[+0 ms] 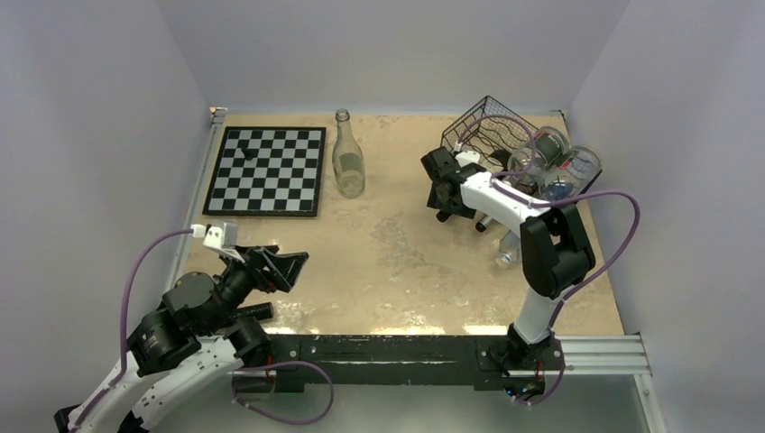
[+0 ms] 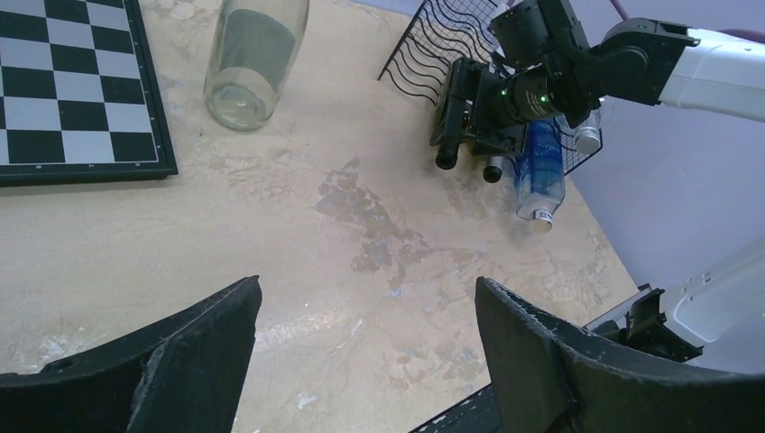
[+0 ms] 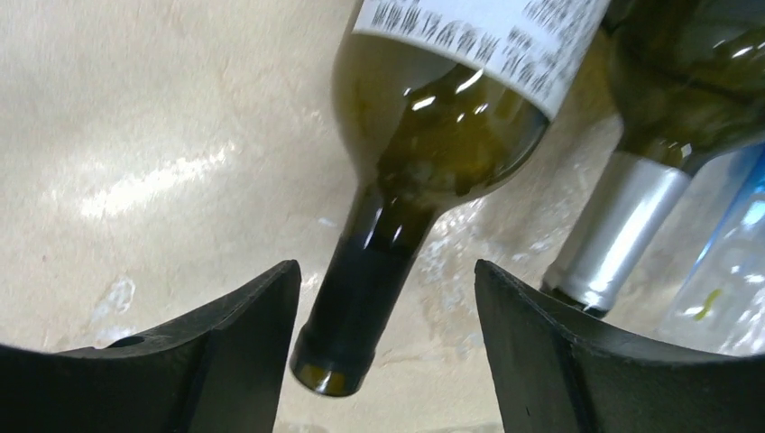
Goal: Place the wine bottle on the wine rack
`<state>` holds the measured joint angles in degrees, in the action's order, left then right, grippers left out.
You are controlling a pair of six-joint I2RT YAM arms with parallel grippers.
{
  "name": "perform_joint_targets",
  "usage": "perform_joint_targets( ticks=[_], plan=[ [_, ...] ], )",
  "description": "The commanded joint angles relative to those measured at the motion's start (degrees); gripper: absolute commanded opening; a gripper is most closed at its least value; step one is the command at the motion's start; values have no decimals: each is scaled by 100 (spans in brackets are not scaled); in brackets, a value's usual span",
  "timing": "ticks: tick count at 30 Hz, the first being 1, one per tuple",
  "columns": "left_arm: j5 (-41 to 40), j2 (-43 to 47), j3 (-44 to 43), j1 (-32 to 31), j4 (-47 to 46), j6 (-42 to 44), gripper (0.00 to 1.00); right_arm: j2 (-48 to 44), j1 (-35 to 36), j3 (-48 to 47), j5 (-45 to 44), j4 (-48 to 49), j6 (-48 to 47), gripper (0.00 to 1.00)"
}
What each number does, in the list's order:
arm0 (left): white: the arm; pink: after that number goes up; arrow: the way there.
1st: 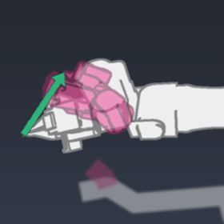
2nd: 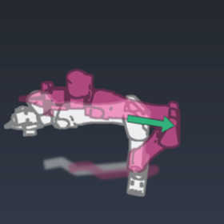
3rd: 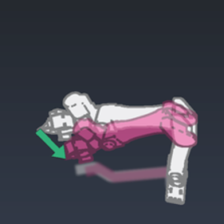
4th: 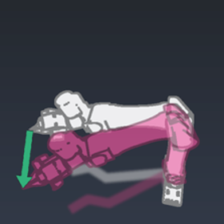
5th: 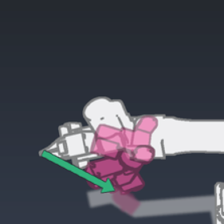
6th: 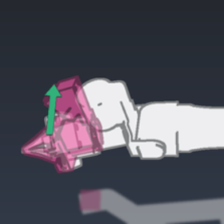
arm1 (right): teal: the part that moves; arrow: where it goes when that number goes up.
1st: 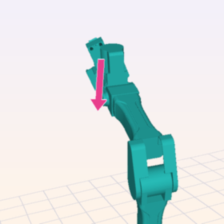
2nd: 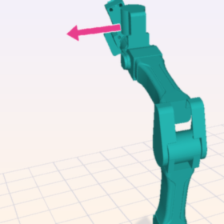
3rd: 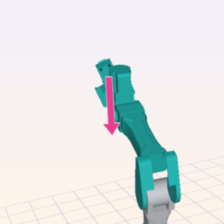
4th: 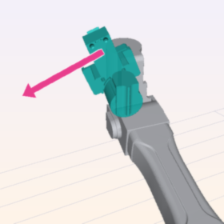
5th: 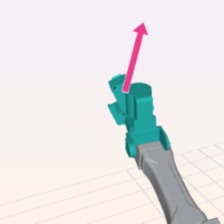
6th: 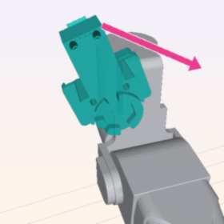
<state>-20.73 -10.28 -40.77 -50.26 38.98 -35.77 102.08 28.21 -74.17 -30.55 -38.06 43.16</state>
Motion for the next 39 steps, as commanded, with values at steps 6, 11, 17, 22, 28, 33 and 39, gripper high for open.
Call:
perform_joint_targets(
  ticks=[6,11,17,22,28,33,39],
  plan=[
    [-89,154,-176,25,138,53,92,13,174,126,482,76,846,47],
    [-147,178,-327,25,202,158,92,110,155,-38,554,-15,887,6],
    [-209,224,-481,25,355,211,92,317,-41,-261,747,-66,950,0],
    [-230,256,-497,25,382,200,92,524,-196,-546,817,-200,975,0],
    [-182,205,-508,25,391,191,92,482,-420,-657,734,-239,914,0],
    [-182,145,-502,25,356,206,92,479,-562,-783,594,-309,789,0],
    [-203,131,-467,25,363,224,92,506,-654,-989,294,-436,598,0]
  ],
)
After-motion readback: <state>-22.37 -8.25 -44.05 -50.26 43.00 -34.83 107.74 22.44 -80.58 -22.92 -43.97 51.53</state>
